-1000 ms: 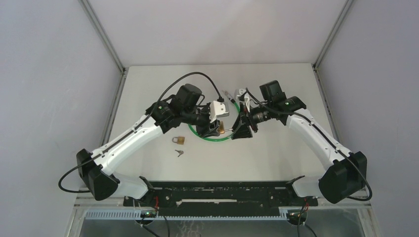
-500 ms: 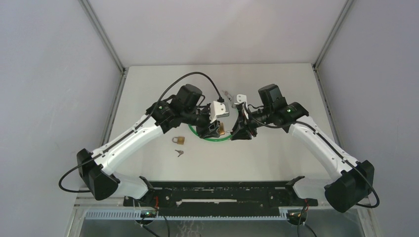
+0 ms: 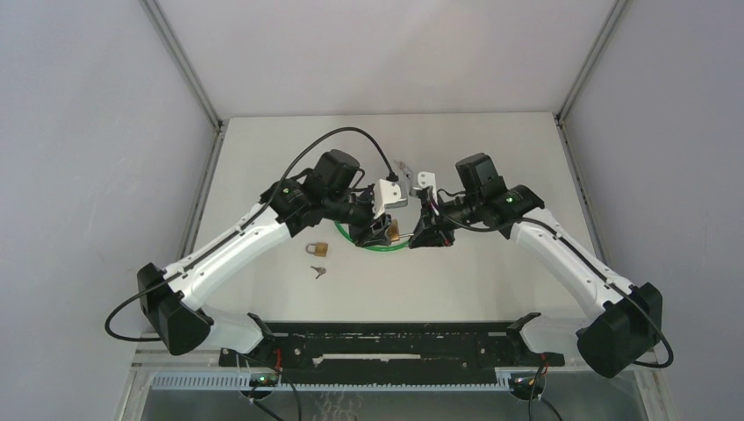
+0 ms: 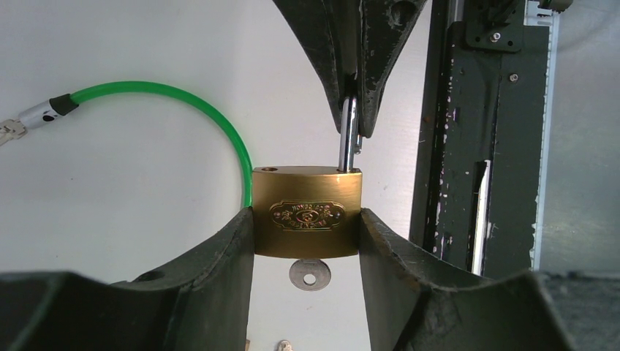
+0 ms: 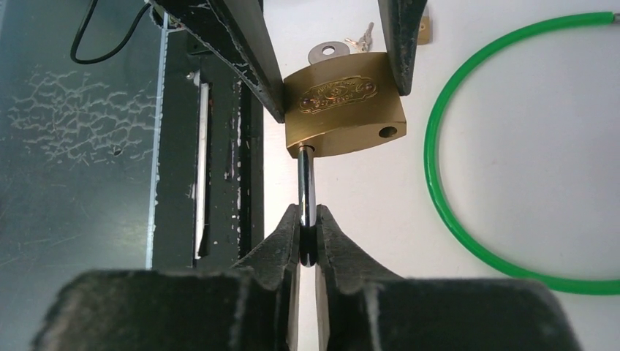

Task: Lock with the key
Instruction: Lock the lock.

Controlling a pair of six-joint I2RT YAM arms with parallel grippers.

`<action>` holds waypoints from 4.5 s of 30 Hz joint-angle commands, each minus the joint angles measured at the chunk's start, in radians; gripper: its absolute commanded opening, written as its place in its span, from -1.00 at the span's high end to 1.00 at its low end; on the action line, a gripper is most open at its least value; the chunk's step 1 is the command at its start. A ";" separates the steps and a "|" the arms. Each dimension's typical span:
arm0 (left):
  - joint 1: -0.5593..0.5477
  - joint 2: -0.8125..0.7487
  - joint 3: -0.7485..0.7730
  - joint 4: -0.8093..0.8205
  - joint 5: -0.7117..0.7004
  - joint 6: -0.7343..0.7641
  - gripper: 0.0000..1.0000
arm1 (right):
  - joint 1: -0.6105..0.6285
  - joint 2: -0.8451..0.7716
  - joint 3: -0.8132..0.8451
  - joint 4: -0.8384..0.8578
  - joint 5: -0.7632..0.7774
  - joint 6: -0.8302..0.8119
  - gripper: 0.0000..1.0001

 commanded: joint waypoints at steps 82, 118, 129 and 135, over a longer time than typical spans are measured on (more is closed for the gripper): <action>-0.056 0.077 0.063 0.041 0.142 0.093 0.28 | -0.209 -0.258 -0.140 0.250 -0.197 0.172 1.00; -0.056 0.118 0.070 0.085 0.303 -0.027 0.99 | -0.162 -0.291 -0.160 0.270 -0.137 0.140 1.00; -0.057 0.128 0.077 0.147 0.279 -0.082 0.99 | -0.138 -0.273 -0.182 0.318 -0.144 0.185 1.00; -0.058 0.136 0.093 0.171 0.264 -0.101 0.99 | -0.132 -0.264 -0.194 0.349 -0.151 0.216 1.00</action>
